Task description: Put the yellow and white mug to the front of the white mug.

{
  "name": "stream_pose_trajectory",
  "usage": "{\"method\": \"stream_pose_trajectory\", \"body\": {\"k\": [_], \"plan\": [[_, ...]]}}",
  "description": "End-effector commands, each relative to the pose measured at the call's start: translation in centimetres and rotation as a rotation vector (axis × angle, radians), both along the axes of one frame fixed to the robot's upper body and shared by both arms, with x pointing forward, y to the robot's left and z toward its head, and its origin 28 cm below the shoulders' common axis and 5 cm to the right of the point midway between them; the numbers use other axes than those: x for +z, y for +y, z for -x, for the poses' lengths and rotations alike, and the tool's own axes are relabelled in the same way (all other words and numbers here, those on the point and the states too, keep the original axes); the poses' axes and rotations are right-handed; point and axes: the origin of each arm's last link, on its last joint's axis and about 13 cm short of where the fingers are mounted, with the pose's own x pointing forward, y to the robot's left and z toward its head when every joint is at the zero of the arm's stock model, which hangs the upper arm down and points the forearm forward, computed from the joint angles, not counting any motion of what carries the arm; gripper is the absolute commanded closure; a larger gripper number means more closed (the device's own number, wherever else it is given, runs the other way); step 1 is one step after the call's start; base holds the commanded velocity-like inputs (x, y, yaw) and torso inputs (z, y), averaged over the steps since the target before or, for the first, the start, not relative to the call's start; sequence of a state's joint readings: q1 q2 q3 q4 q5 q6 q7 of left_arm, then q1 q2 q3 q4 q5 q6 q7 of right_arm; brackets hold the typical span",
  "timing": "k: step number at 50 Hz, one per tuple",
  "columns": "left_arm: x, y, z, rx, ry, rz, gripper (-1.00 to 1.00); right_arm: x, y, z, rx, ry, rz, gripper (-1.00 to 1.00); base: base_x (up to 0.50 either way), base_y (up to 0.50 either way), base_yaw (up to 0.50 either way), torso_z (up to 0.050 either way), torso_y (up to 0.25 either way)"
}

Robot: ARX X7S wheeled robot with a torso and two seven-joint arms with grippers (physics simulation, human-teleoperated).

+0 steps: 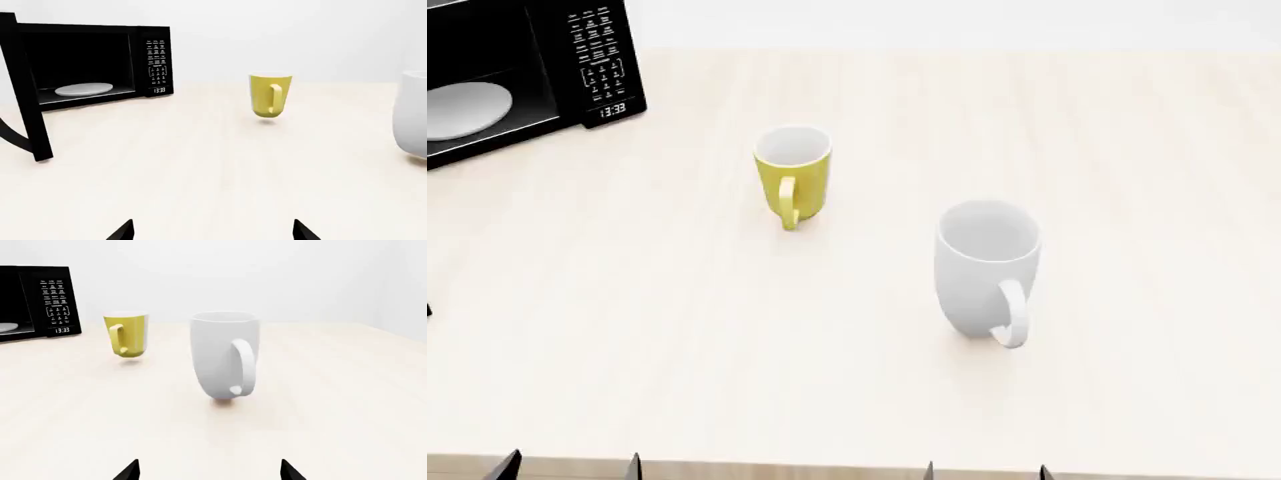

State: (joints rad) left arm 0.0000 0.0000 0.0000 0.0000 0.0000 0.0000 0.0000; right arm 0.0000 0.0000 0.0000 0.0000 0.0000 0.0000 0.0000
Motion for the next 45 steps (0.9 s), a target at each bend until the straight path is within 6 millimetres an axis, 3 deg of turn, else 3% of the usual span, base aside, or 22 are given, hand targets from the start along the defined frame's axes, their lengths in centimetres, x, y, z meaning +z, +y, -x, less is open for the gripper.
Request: {"method": "stream_pose_trajectory", "body": {"k": [1,6,16,19,20,29,45], "plan": [[-0.2,0.4,0.2,-0.027,-0.029,0.026,-1.0,0.1,0.1,-0.1,0.029,0.009,-0.035,-1.0,0.0,0.0,0.0,0.0,0.0],[0.4,1.1,-0.4,0.02,-0.003,0.041,-1.0,0.5,0.5,-0.2,-0.022,0.013,0.044,-1.0,0.0,0.0,0.0,0.0,0.0],[0.1,1.0,-0.3,0.01,0.021,0.031,-1.0,0.6,0.4,-0.1,-0.049,0.022,0.016,-1.0,0.0,0.0,0.0,0.0,0.0],[0.1,1.0,-0.3,0.012,0.02,0.029,-1.0,0.7,0.4,0.0,0.012,-0.007,-0.018,-1.0,0.0,0.0,0.0,0.0,0.0],[0.1,1.0,-0.3,0.012,0.019,0.029,-1.0,1.1,0.1,0.2,0.014,-0.035,-0.098,-1.0,0.23,-0.43,0.0,0.0,0.0],[0.8,1.7,-0.3,0.041,-0.008,0.03,-1.0,2.4,-2.7,0.8,-0.168,-0.115,-0.157,-1.0,0.28,-0.41,0.0,0.0,0.0],[0.9,1.8,-0.1,0.017,-0.03,0.04,-1.0,2.9,-2.5,1.4,-0.127,-0.184,-0.026,-1.0,0.41,-0.29,0.0,0.0,0.0]]}}
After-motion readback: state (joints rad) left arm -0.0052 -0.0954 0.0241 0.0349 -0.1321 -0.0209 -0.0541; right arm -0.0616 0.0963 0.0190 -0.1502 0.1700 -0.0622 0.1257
